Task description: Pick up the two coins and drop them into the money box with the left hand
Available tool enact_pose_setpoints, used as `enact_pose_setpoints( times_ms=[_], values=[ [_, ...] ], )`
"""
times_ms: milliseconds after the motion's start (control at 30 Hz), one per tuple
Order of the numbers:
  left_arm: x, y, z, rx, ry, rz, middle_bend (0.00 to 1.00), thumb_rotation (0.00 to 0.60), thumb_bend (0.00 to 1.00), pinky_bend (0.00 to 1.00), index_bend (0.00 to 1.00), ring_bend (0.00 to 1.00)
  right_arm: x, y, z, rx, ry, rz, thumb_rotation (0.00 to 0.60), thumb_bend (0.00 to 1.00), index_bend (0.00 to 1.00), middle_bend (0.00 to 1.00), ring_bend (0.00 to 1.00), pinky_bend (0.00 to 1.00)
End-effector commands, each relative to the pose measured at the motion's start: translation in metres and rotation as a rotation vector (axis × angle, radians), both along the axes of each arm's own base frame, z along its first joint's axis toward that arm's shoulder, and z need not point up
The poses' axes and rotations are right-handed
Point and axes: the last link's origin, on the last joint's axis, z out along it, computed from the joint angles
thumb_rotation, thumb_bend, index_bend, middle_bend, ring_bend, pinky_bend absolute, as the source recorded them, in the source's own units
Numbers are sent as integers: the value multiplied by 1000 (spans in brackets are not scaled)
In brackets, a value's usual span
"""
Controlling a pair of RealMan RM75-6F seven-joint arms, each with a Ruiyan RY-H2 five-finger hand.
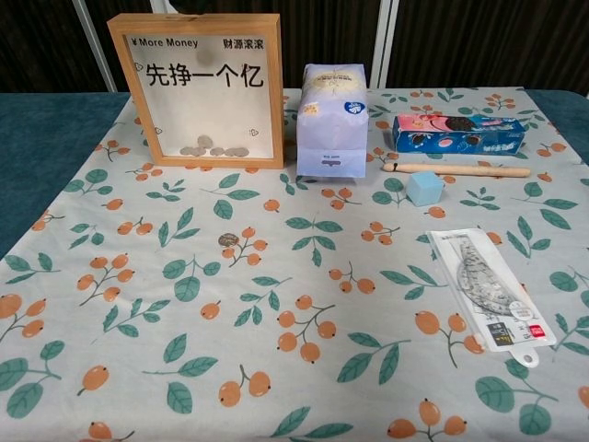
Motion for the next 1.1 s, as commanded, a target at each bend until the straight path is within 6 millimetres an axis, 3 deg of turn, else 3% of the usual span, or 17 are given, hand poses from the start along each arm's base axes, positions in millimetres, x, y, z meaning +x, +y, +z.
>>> enact_pose_setpoints(
  times_ms=[33,333,467,667,767,900,1100],
  values=[
    [2,-2,0,-2,-5,-4,186,600,337,0,428,0,0,0,0,0,1,0,600,440,146,69,10,0],
    [21,-10,17,41,-100,-65,197,600,330,0,462,0,0,0,0,-2,-1,-3,600,440,146,69,10,0],
    [34,-24,33,103,-249,-178,203,600,331,0,502,0,0,-1,0,-2,-6,-10,600,440,146,69,10,0],
    [38,-53,56,126,-392,-315,203,600,331,0,496,0,0,0,1,-7,-10,-14,600,440,146,69,10,0],
    [29,-79,60,117,-424,-376,208,600,332,0,510,0,0,0,1,-7,-12,-15,600,440,146,69,10,0],
    [4,-111,50,64,-447,-420,206,600,335,0,510,0,0,0,1,-7,-13,-13,600,439,145,69,11,0],
    [-53,-159,9,-61,-502,-456,192,600,335,0,506,0,1,0,1,-11,-15,-10,600,439,146,69,10,0]
  ],
)
